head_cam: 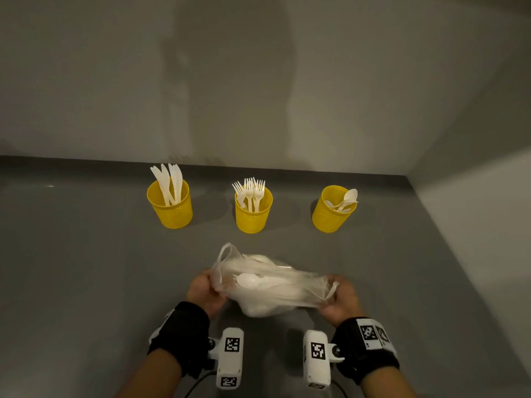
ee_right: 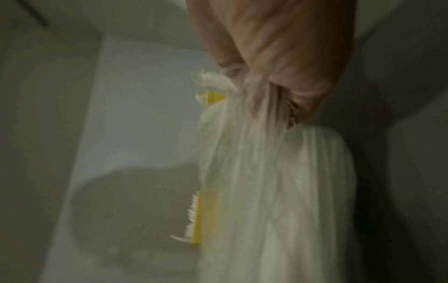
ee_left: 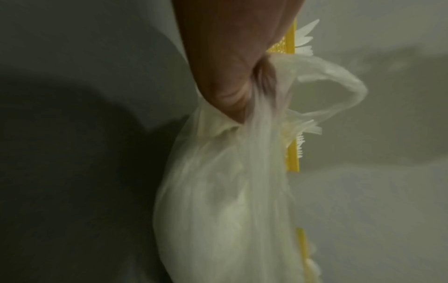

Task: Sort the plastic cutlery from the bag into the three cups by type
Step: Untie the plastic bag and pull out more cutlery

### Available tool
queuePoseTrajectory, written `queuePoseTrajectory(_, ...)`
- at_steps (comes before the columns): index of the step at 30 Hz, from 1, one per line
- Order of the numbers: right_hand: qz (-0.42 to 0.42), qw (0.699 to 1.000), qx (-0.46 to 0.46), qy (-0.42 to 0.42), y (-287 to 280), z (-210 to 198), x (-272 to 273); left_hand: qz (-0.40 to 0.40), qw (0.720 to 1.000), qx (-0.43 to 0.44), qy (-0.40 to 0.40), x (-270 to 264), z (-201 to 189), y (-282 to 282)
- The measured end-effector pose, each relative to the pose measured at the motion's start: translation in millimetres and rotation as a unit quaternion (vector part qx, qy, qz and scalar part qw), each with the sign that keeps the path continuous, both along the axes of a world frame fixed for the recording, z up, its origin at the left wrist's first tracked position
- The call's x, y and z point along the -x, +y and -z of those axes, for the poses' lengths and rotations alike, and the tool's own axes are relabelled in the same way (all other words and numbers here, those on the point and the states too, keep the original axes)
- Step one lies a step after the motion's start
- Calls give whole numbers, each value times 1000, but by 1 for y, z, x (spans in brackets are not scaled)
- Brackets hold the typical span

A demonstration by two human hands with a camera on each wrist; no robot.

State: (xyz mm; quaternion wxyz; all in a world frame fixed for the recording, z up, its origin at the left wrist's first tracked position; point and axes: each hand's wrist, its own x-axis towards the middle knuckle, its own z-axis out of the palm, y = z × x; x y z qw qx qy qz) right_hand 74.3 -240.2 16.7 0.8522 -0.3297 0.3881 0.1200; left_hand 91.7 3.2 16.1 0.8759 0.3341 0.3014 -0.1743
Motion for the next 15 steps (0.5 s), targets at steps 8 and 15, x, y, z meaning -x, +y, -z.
queuePoseTrajectory(8, 2, 851, 523, -60, -25, -17, 9, 54, 935, -342, -74, 12, -2, 22)
queuePoseTrajectory(15, -250, 653, 635, -328, 33, -51, 25, 149, 600, -642, -453, 25, -34, 8)
